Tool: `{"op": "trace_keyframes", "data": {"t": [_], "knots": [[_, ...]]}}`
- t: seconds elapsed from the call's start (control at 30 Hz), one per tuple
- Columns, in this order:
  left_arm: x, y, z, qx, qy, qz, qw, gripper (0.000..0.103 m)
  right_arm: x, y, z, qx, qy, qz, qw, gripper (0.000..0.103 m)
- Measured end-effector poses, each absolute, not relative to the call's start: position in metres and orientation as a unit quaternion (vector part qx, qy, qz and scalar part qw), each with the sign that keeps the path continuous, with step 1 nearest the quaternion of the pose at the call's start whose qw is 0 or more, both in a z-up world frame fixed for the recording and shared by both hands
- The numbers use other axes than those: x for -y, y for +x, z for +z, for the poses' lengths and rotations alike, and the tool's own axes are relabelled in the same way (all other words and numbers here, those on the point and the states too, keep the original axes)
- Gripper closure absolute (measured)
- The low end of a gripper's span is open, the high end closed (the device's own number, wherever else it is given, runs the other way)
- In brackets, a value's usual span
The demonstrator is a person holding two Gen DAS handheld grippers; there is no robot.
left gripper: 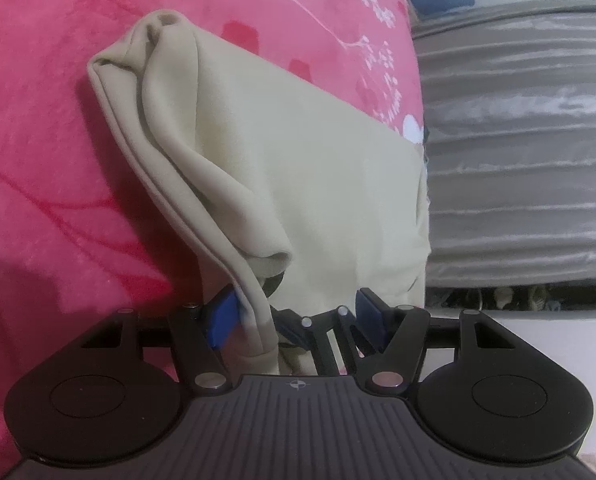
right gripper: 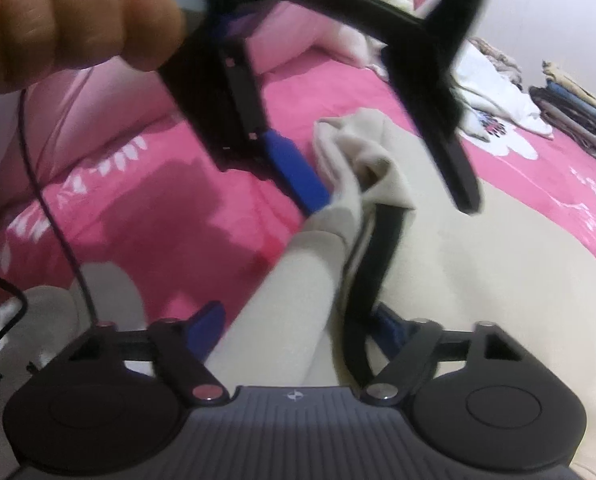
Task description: Fold clothes
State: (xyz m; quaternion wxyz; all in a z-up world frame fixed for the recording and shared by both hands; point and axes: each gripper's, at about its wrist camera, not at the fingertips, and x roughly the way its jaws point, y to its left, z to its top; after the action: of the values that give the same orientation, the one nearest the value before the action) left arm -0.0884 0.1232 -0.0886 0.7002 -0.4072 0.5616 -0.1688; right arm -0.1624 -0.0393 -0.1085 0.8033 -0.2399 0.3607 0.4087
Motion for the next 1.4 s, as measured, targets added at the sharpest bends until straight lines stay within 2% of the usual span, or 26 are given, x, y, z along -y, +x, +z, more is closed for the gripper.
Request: {"op": "trace_keyframes", "data": {"t": [0.17, 0.23, 0.33, 0.73, 0.9, 1.03, 1.07, 1.1, 1.27, 1.4], "knots": [[-0.123, -0.09, -0.087, -0.56, -0.4, -0.165, 0.707, 0.04, 0.048, -0.156, -0.109, -0.363, -0.234, 0.392, 0.812, 0.053], [-0.127, -0.091, -0.086, -0.558, -0.397, -0.157, 0.712, 0.04, 0.053, -0.151, -0.108, -0.369, -0.221, 0.391, 0.814, 0.073], [-0.138, -0.092, -0.086, -0.553, -0.395, -0.137, 0.721, 0.04, 0.062, -0.143, -0.105, -0.376, -0.2, 0.389, 0.817, 0.083], [-0.185, -0.059, -0.101, -0.535, -0.391, -0.045, 0.747, 0.042, 0.076, -0.139, -0.098, -0.381, -0.172, 0.41, 0.81, 0.086], [-0.184, -0.04, -0.114, -0.525, -0.402, -0.034, 0.749, 0.051, 0.082, -0.136, -0.098, -0.378, -0.159, 0.425, 0.807, 0.086], [-0.179, -0.039, -0.115, -0.512, -0.412, -0.025, 0.753, 0.063, 0.088, -0.134, -0.098, -0.375, -0.146, 0.436, 0.805, 0.087], [-0.178, -0.04, -0.113, -0.51, -0.407, -0.022, 0.758, 0.071, 0.092, -0.134, -0.097, -0.373, -0.139, 0.439, 0.806, 0.087], [-0.176, -0.04, -0.111, -0.508, -0.402, -0.018, 0.762, 0.074, 0.096, -0.132, -0.095, -0.37, -0.128, 0.441, 0.807, 0.087], [-0.16, -0.039, -0.089, -0.494, -0.367, -0.002, 0.788, 0.084, 0.117, -0.115, -0.085, -0.372, -0.079, 0.45, 0.808, 0.088], [-0.147, -0.036, -0.067, -0.461, -0.366, -0.022, 0.808, 0.087, 0.138, -0.103, -0.073, -0.373, -0.037, 0.459, 0.806, 0.088]]}}
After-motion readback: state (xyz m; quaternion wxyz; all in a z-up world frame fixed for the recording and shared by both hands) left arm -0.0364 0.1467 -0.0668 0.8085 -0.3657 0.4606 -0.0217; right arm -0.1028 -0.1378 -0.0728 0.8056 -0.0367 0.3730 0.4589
